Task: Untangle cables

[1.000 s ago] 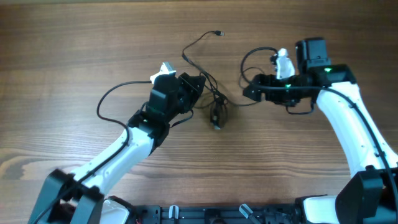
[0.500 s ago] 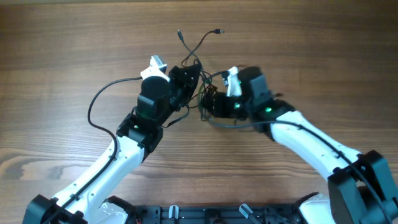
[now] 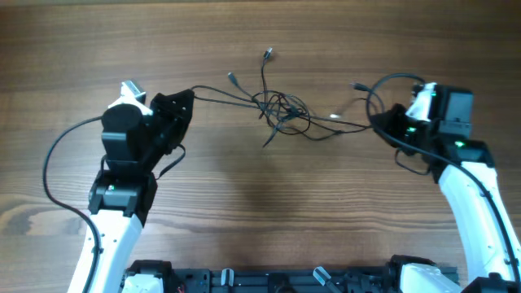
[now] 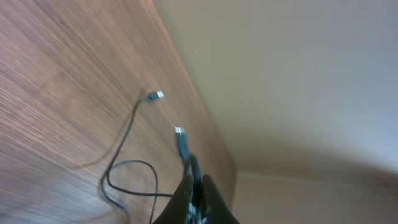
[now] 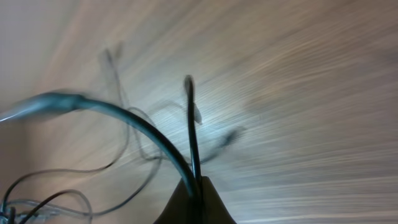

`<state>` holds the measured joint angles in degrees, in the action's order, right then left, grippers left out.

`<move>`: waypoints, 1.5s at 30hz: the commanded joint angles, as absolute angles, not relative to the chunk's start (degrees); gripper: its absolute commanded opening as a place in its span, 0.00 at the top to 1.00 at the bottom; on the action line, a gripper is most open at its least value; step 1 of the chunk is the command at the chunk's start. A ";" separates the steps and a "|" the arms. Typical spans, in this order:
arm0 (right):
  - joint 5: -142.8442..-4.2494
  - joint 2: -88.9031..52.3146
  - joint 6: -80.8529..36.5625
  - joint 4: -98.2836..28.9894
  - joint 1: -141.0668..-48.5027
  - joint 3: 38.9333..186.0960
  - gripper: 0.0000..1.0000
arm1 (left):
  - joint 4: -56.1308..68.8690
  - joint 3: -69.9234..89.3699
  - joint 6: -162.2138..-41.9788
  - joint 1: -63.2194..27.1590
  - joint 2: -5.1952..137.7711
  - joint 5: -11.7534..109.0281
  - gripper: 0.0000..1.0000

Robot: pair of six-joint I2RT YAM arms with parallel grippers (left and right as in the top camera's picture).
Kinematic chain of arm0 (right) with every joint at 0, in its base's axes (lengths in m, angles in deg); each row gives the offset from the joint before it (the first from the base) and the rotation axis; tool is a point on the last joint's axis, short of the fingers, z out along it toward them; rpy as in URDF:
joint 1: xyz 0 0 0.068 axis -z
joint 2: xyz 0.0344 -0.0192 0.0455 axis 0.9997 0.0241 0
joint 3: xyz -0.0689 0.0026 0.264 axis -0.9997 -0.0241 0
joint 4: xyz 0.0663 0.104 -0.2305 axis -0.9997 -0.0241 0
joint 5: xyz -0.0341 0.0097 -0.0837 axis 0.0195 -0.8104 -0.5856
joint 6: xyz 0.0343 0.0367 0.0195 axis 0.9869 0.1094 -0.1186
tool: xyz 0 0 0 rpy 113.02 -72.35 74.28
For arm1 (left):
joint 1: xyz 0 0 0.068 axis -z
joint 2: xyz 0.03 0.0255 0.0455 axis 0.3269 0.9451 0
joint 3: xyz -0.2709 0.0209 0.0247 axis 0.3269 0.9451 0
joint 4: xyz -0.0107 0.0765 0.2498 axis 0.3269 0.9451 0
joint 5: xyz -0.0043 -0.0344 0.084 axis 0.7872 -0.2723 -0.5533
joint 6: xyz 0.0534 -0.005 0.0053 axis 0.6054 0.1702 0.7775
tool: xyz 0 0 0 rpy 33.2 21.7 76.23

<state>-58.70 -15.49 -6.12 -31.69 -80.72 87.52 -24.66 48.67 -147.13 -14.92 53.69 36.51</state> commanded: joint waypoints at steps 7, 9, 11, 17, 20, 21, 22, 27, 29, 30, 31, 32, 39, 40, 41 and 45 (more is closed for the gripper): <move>-57.17 -15.42 -14.17 -38.81 -71.71 87.08 0.90 | -17.86 48.32 -142.56 -27.61 52.20 28.05 0.96; -53.12 -15.42 -15.15 -38.18 -73.75 87.08 0.64 | -17.18 48.34 -142.54 -26.81 52.68 29.51 0.96; -57.08 -15.42 -14.43 -37.04 -77.99 87.08 0.00 | -17.03 48.34 -142.54 -24.88 54.39 32.68 0.87; -68.31 -15.42 0.26 -35.27 -83.34 87.08 0.04 | -17.12 48.34 -142.80 -16.80 61.12 34.10 0.62; -66.61 -15.42 1.90 -34.29 -83.58 87.08 0.02 | -19.19 48.34 -142.78 -10.06 65.56 34.10 0.50; -70.74 -15.42 3.51 -34.35 -83.58 87.08 0.00 | -20.55 48.34 -142.76 -7.88 66.82 34.10 0.45; -75.61 -15.42 5.74 -35.03 -83.50 87.11 0.00 | -22.27 48.34 -142.74 -5.74 68.07 34.10 0.41; -81.43 -15.42 13.61 -39.60 -82.84 87.13 0.00 | -34.91 48.32 -143.24 4.76 75.89 34.10 0.00; -81.38 -15.42 13.46 -43.23 -82.82 87.13 0.00 | -42.69 48.32 -150.56 9.28 81.10 34.08 0.00; -81.38 -15.42 13.46 -44.78 -82.84 87.13 0.00 | -46.16 48.32 -155.35 11.05 83.65 34.08 0.00; -81.40 -15.42 13.35 -46.33 -82.84 87.13 0.00 | -50.10 48.32 -162.52 12.93 86.80 34.12 0.00; -81.40 -15.42 13.02 -47.55 -82.82 87.13 0.00 | -52.61 48.32 -168.05 14.09 88.86 34.30 0.00; -80.03 -15.42 8.19 -49.78 -82.84 87.13 0.00 | -59.85 48.32 -194.98 21.96 97.01 34.58 0.16; -79.31 -15.42 7.32 -49.91 -82.84 87.13 0.00 | -59.85 48.32 -195.83 22.74 97.12 33.64 0.18; -78.98 -15.42 7.16 -50.66 -82.82 87.13 0.00 | -59.85 48.32 -197.12 23.81 97.18 32.27 0.21; -78.45 -15.42 4.08 -52.76 -82.82 87.13 0.00 | -59.82 48.32 -197.29 25.04 97.20 25.29 0.58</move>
<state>-79.46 -15.38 7.36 -51.75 -83.01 87.19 -59.61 48.34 -195.13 24.78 96.55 31.48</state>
